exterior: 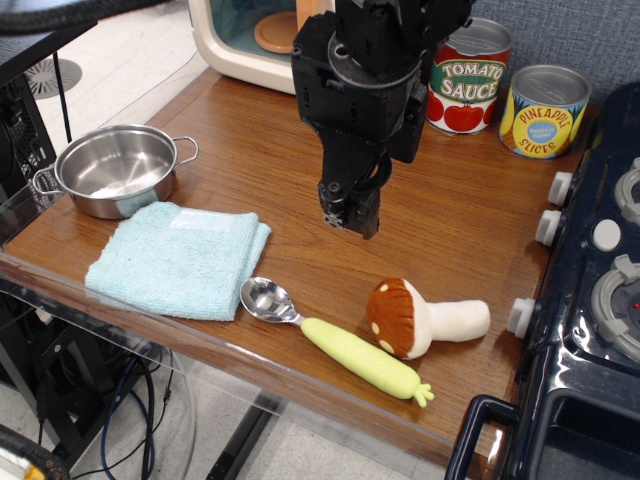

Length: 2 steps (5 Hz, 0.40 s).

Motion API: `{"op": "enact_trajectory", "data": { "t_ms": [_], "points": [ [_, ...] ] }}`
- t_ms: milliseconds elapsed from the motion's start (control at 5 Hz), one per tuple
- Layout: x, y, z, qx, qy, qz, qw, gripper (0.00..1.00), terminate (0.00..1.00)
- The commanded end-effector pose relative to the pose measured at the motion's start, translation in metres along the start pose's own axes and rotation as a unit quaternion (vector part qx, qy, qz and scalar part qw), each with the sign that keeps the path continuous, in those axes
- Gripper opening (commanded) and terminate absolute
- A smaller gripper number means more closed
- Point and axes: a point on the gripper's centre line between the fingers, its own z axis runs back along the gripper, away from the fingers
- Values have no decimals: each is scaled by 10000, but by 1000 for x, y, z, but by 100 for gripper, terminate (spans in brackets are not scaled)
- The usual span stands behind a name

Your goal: Move the mushroom above the yellow plastic part of the spoon.

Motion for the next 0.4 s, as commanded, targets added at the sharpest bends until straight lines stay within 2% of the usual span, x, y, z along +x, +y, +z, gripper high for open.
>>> {"op": "enact_trajectory", "data": {
  "t_ms": [0,200],
  "points": [
    [17,12,10,-119,19,28,9999,100,0],
    [17,12,10,-119,19,28,9999,100,100]
  ]
}}
